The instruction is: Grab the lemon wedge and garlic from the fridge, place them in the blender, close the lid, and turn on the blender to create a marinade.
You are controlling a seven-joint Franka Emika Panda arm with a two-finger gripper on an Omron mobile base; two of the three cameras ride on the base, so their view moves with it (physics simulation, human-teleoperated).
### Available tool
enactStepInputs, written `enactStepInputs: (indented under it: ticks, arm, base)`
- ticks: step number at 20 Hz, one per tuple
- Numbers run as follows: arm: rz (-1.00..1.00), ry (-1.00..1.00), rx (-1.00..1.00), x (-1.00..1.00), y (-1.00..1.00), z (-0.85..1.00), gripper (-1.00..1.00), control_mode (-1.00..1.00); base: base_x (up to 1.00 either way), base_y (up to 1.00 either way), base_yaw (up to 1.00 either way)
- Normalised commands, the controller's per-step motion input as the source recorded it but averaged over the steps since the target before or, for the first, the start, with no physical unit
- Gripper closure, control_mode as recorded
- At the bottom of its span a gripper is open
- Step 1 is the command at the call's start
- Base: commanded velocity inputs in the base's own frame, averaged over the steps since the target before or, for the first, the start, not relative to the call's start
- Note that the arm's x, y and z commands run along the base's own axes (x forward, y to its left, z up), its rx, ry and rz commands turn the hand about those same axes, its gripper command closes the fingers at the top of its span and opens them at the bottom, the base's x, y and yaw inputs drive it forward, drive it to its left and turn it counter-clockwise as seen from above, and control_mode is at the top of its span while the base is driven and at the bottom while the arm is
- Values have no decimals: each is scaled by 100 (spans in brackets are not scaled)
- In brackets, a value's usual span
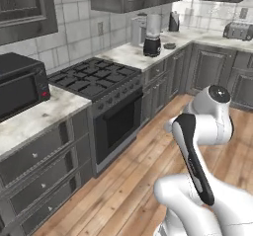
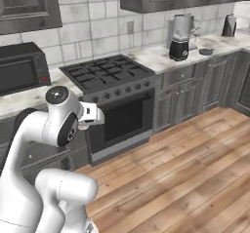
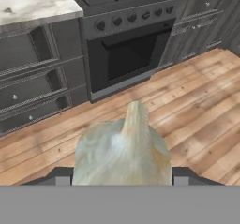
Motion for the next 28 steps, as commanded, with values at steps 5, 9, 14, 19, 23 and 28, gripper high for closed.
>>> enactStepInputs:
  ticks: [5, 9, 14, 19, 23, 28]
  arm:
    - [0, 0, 0, 0, 0, 0, 100, 100]
    - [0, 0, 0, 0, 0, 0, 100, 100]
    - [0, 0, 0, 0, 0, 0, 100, 100]
    - [0, 0, 0, 0, 0, 0, 100, 100]
    - [0, 0, 0, 0, 0, 0, 100, 100]
    - [0, 0, 0, 0, 0, 0, 100, 100]
  base:
    - [100, -81, 18]
    - [100, -90, 27]
    - [100, -95, 32]
    - [100, -96, 34]
    - [100, -100, 34]
    - [99, -100, 34]
